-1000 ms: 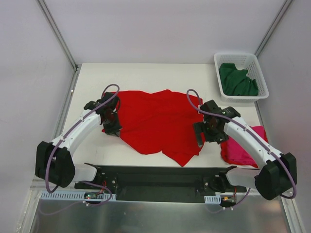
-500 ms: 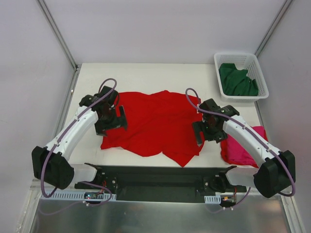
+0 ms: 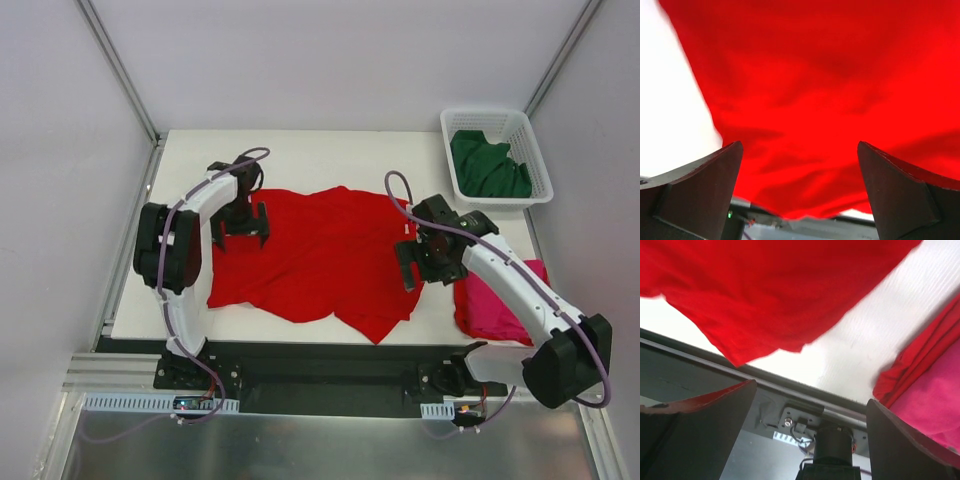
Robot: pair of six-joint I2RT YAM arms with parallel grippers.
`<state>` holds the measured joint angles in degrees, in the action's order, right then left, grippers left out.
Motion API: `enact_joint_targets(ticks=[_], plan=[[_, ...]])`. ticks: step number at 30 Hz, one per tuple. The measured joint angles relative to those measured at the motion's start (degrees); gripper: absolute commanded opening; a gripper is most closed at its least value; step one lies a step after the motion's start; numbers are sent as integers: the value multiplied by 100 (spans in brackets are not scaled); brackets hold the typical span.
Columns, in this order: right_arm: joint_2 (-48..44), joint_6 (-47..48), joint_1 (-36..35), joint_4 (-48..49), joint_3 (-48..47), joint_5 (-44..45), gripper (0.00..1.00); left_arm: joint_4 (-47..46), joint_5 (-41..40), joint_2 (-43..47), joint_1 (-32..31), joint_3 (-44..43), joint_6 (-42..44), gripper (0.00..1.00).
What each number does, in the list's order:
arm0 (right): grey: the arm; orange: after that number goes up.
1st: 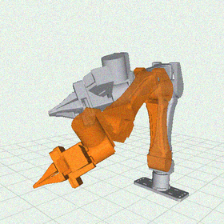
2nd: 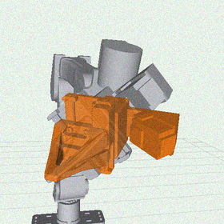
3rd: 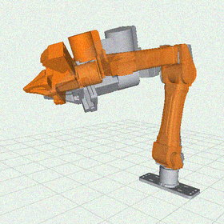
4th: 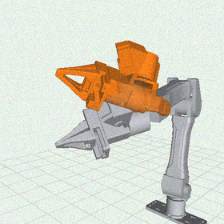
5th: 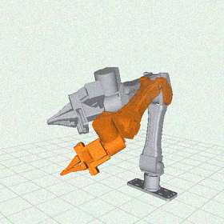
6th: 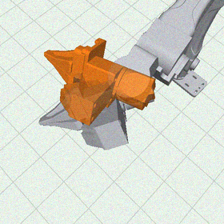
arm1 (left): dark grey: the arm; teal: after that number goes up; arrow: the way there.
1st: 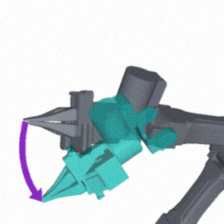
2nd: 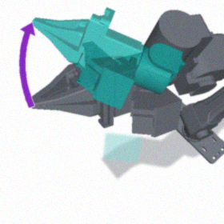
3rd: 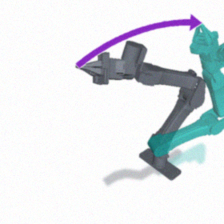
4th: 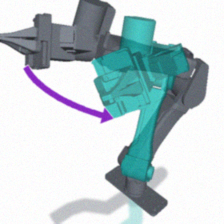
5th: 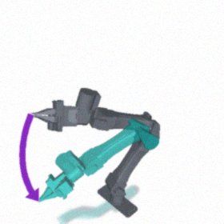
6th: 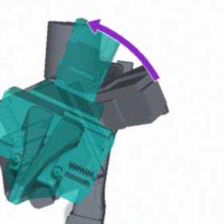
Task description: Fold and stack the t-shirts
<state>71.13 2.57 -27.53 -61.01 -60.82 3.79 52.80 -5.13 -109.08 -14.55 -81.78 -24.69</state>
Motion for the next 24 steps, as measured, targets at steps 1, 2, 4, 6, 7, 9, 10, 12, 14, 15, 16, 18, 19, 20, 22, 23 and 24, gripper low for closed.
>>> enact_joint_targets(ticks=[1,2,4,6,7,9,10,12,14,15,16,18,19,20,22,23,24], plan=[[70,15,7,-17,-166,0,96,-33,7,-170,48,-138,61,99],[155,31,15,-9,-326,-4,96,-57,13,-330,96,-278,131,99],[496,52,61,-28,-826,-74,96,-92,42,-588,188,-542,227,91],[785,50,94,15,-1207,-170,96,-111,83,-861,273,-798,330,75],[896,39,105,31,-1342,-258,96,-129,116,-997,317,-916,393,51],[1012,0,109,55,-1523,-426,96,-153,175,-1322,435,-1174,501,33],[1014,-9,109,46,-1554,-474,96,-107,289,-1440,496,-1307,553,21],[992,-35,107,4,-1589,-568,96,-74,363,-1589,568,-1556,647,15],[957,-46,109,-57,-1589,-608,96,-15,372,-1762,638,-1823,726,3],[927,-48,109,-98,-1587,-623,96,50,385,-1862,656,-1989,761,0],[887,-55,109,-136,-1585,-625,96,116,426,-1967,682,-2162,785,0],[776,-66,109,-168,-1541,-627,96,264,466,-2199,730,-2568,822,0],[708,-74,109,-203,-1508,-632,96,352,466,-2330,754,-2813,828,0],[638,-85,109,-232,-1471,-638,96,461,463,-2487,780,-3112,828,0],[496,-109,109,-286,-1377,-656,96,485,463,-2745,826,-3637,822,0],[426,-120,109,-306,-1327,-664,96,433,466,-2780,863,-3757,785,0],[365,-131,109,-328,-1276,-669,96,404,463,-2787,903,-3832,748,0]])
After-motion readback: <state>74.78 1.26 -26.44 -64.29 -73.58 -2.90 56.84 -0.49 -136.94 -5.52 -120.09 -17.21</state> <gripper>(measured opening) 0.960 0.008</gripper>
